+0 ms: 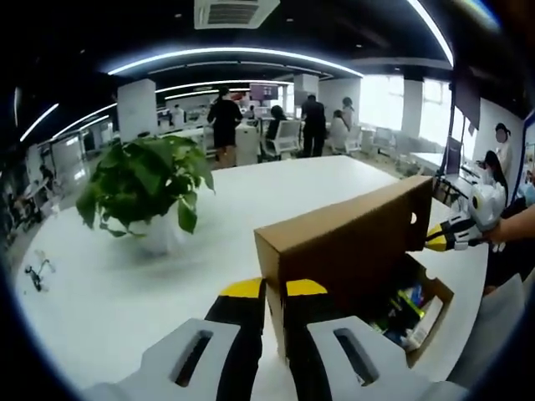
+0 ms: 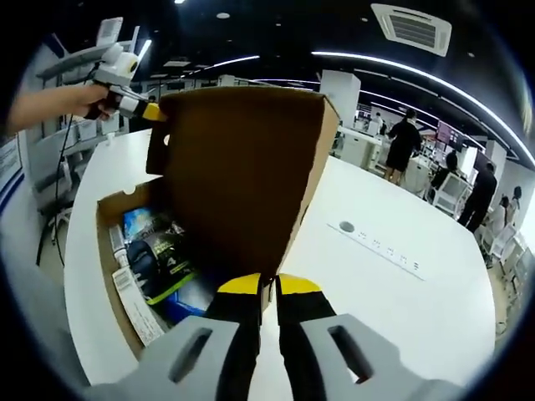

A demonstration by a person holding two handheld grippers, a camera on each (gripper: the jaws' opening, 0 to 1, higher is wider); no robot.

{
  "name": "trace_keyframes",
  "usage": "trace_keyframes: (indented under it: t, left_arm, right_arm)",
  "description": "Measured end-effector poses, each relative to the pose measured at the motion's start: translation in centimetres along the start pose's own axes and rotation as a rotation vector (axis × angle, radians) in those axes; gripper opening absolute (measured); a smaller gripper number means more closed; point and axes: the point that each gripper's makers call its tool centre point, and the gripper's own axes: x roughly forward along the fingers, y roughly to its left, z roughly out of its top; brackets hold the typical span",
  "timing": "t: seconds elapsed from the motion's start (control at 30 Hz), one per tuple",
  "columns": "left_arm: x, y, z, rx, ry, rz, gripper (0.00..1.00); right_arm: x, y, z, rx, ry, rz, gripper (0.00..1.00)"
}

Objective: Operate the shoe box by opening the lid, removing the specified soft item, and placing it in the target area until the item is outside and the box remains undamaged.

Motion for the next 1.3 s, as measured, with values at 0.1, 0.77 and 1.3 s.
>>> trace_keyframes:
  t: [0.1,0.77,1.3]
  left_arm:
    - [0.3,0.2,0.1,-0.003,0.0,-0.002,0.04]
    - [1.5,0.6,-1.0,-0.054,-0.018,0.016,0.04]
    - [1.9,-0.4,-7.4,-0.093,0.095,0.07,0.01]
  right_arm:
    - [0.4,-0.3,0.1,0.005,0.003,-0.007,0.02]
    - [1.5,-1.0,-0.2,0.02,0.048,-0.019,0.0]
    - [1.8,-1.2,-0.1,0.019,0.052,-0.015,0.0]
